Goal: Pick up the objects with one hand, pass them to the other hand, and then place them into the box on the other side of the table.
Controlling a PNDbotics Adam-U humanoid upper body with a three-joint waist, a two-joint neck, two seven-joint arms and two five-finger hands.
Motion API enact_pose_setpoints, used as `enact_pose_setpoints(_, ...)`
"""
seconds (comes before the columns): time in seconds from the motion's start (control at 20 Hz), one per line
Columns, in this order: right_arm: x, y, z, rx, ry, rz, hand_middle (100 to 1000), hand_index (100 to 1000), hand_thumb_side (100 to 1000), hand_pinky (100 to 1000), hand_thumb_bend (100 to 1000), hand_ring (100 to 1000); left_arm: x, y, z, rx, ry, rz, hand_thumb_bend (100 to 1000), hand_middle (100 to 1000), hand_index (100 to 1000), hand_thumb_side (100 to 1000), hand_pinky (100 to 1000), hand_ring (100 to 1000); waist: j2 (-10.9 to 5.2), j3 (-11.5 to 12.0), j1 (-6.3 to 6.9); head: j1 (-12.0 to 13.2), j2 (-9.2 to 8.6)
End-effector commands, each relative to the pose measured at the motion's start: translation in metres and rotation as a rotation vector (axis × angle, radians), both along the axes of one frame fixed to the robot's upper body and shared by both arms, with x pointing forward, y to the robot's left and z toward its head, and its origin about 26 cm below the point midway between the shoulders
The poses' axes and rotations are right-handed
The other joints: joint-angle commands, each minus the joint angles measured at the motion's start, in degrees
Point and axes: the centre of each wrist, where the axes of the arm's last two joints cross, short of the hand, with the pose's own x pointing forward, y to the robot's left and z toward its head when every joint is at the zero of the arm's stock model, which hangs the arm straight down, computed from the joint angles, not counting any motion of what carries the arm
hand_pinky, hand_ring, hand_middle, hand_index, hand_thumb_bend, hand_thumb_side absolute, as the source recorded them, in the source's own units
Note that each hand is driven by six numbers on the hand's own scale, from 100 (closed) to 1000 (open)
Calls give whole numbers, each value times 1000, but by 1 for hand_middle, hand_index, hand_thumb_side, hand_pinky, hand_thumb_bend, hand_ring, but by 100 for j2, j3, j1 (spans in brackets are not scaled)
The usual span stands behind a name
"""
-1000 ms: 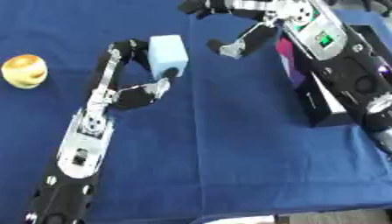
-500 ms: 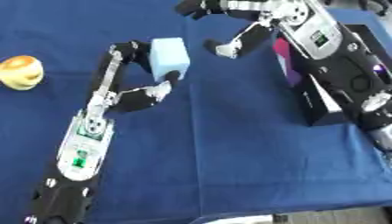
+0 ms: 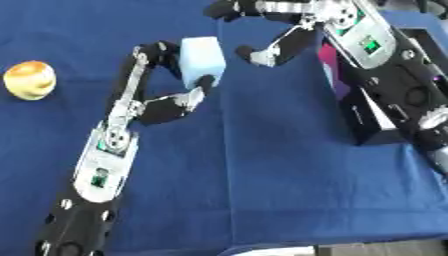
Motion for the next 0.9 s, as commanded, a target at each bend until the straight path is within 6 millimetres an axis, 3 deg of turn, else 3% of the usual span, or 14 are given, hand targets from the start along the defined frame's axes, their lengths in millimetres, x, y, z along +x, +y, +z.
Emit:
enact_pose_setpoints(0.05, -2, 0, 12, -123, -44, 110, 1000, 1000, 383, 968, 100, 1000, -4, -8, 14, -26, -43, -14, 100, 358, 549, 270, 724, 448, -24, -17, -54, 39, 35)
enact_pose_setpoints(0.15, -3, 1, 13, -123, -33, 115, 1000, 1000, 417, 970, 100, 1000, -5, -9, 14, -25, -48, -10, 100, 358, 549, 268, 724, 448, -25, -16, -50, 41, 35)
enact_pose_setpoints(0.45, -3, 2, 13, -119, -16, 108, 1000, 1000, 401, 975, 100, 1000, -6, -10, 14, -27, -55, -8, 100, 357, 550, 281, 723, 447, -10, -17, -69, -30, 29)
enact_pose_setpoints(0.9, -3, 8, 8, -123, -5, 123, 1000, 1000, 540, 983, 100, 1000, -7, -12, 16, -37, -65, -1, 100, 356, 549, 282, 721, 446, 27, -35, -98, -94, 25)
